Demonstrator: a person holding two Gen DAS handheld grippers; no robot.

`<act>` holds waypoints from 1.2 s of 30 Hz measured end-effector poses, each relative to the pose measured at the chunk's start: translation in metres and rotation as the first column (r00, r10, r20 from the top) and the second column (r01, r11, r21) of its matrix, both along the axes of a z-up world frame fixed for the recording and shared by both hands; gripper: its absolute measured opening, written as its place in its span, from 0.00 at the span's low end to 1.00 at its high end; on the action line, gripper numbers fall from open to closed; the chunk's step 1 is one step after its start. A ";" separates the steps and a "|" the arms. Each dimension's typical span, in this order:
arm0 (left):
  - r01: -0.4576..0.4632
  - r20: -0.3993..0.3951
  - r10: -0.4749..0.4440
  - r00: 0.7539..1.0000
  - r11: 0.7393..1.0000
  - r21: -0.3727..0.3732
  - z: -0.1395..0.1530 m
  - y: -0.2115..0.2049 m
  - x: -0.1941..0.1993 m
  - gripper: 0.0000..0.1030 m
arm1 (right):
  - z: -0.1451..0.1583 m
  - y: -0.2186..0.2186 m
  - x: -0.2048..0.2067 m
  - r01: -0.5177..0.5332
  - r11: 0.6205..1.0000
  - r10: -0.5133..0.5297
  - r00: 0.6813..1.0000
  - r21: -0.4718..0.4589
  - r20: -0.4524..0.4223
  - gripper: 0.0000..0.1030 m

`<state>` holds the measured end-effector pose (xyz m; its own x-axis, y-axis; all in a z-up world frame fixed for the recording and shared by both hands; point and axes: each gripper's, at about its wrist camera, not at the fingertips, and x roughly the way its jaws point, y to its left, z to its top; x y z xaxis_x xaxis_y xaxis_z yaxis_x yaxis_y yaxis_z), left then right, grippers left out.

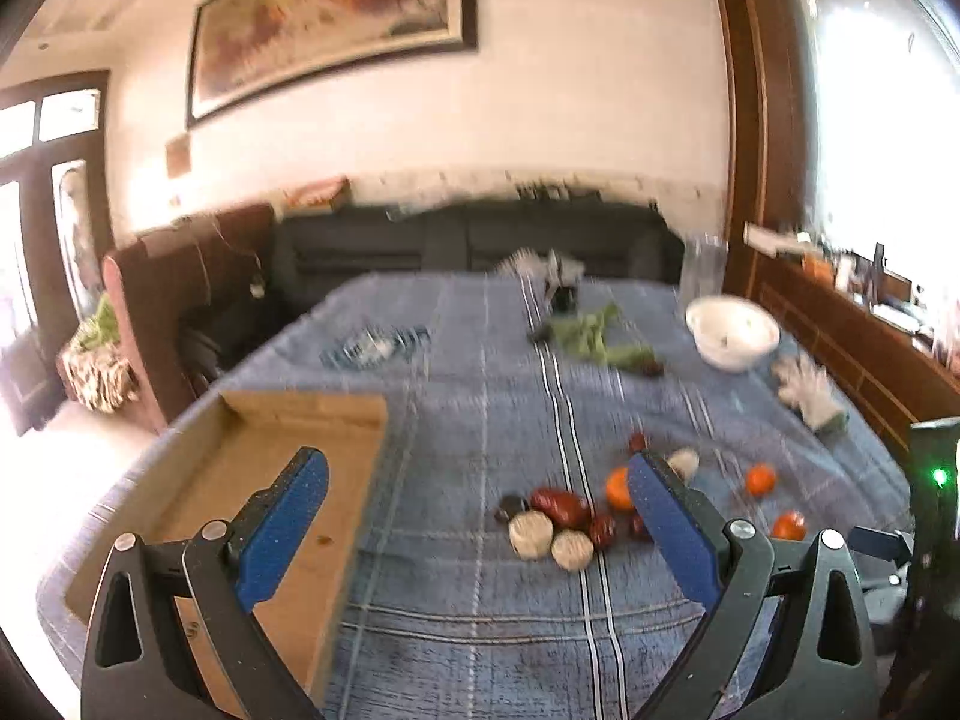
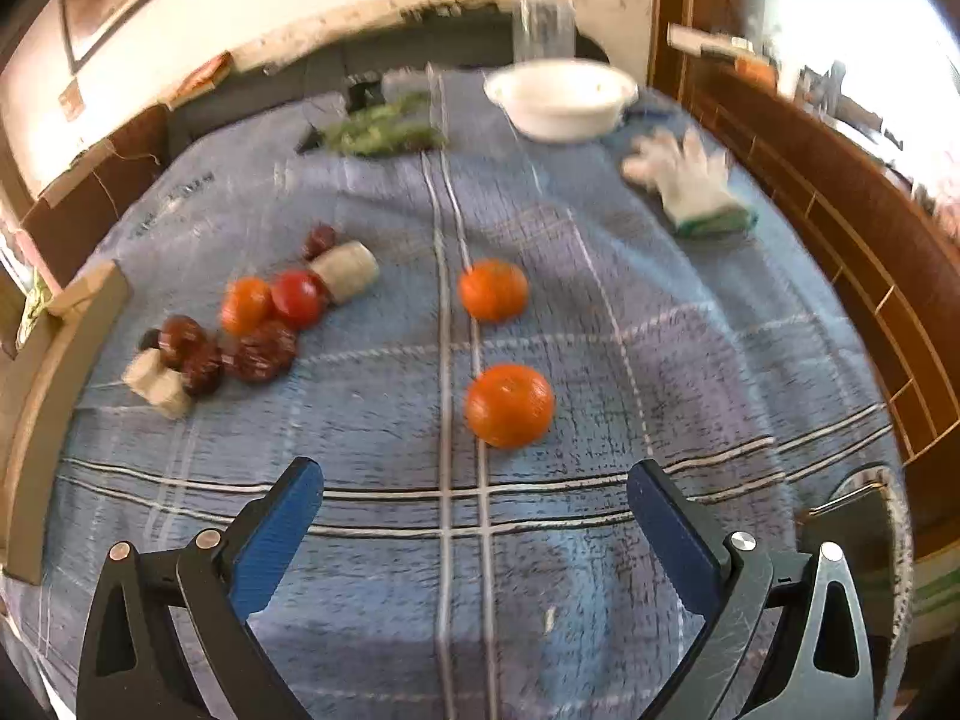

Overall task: Organize fruits
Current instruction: 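Grasp the mandarin orange with the right tool while the left tool grasps a beige round cake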

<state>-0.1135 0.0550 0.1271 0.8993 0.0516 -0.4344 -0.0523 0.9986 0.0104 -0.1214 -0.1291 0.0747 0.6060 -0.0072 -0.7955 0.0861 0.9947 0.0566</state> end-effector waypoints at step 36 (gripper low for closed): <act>0.206 -0.223 -0.248 0.943 0.959 -0.194 -0.051 0.014 0.056 0.71 | 0.006 -0.036 0.001 0.014 0.999 -0.018 0.995 0.044 0.103 0.69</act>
